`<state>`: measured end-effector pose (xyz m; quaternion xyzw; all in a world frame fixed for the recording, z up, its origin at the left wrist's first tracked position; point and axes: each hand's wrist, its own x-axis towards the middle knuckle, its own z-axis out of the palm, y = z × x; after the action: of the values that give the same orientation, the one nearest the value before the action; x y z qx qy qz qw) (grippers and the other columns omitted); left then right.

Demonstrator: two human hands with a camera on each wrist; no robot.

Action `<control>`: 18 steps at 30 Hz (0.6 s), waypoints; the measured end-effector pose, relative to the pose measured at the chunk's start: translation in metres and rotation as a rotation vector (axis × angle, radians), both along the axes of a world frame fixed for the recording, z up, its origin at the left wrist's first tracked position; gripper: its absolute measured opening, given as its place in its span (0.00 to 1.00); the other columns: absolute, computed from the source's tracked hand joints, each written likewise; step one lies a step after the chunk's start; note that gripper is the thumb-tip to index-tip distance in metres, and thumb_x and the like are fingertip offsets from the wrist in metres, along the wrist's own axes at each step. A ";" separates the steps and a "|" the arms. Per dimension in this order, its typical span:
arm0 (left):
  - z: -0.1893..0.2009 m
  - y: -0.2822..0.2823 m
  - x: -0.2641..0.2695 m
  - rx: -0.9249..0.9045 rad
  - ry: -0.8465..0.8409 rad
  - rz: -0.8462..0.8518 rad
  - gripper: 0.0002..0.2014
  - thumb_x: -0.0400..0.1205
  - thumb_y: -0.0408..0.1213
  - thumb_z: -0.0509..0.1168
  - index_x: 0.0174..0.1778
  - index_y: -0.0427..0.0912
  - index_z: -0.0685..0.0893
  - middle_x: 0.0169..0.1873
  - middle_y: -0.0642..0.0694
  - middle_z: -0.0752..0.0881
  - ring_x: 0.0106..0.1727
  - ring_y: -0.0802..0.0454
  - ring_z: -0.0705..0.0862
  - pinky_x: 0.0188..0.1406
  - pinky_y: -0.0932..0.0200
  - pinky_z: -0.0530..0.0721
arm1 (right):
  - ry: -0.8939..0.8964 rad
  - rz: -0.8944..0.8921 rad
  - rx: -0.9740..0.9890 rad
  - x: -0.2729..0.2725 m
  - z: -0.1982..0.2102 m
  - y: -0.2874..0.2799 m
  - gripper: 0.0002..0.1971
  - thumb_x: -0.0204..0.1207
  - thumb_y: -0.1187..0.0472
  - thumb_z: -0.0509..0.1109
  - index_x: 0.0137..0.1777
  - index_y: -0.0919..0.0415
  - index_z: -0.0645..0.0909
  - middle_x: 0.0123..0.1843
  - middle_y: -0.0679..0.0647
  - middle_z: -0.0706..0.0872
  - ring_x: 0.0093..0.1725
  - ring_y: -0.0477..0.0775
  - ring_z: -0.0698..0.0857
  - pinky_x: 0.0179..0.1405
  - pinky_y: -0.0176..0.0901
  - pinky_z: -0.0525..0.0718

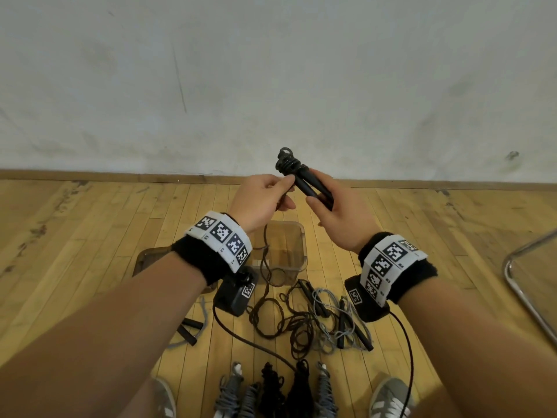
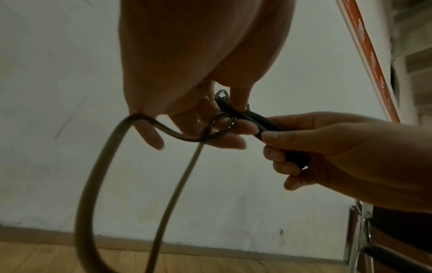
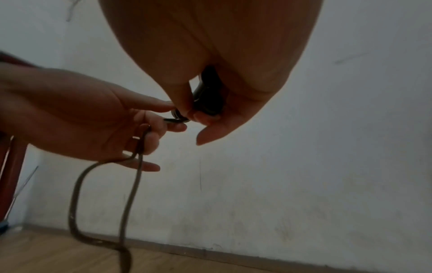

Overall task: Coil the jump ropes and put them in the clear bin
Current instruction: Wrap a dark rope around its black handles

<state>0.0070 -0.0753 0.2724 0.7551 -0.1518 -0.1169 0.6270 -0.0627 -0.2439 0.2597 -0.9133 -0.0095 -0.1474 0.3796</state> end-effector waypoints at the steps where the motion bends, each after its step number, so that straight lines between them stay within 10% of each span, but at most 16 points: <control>1: -0.001 0.001 0.000 0.005 0.008 -0.009 0.15 0.90 0.48 0.64 0.57 0.40 0.90 0.33 0.48 0.92 0.36 0.53 0.92 0.44 0.65 0.88 | -0.012 -0.011 -0.048 0.000 0.000 -0.001 0.27 0.87 0.57 0.66 0.85 0.47 0.67 0.55 0.41 0.86 0.43 0.39 0.84 0.48 0.49 0.89; 8: 0.006 0.000 -0.006 -0.155 0.188 -0.018 0.08 0.86 0.39 0.71 0.57 0.42 0.90 0.39 0.45 0.92 0.34 0.56 0.90 0.39 0.60 0.89 | -0.017 -0.136 -0.199 -0.002 0.001 0.001 0.29 0.87 0.56 0.65 0.87 0.46 0.63 0.51 0.50 0.89 0.42 0.52 0.86 0.45 0.57 0.88; 18: 0.003 -0.003 -0.006 -0.229 0.229 0.131 0.23 0.82 0.57 0.73 0.50 0.36 0.93 0.39 0.40 0.94 0.33 0.52 0.90 0.35 0.59 0.89 | -0.067 -0.203 -0.434 -0.004 -0.008 0.022 0.32 0.87 0.58 0.64 0.88 0.43 0.60 0.49 0.52 0.85 0.39 0.52 0.79 0.31 0.46 0.76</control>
<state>0.0009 -0.0786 0.2756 0.6687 -0.0420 -0.1430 0.7285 -0.0667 -0.2224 0.2512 -0.9644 0.0385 -0.2094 0.1570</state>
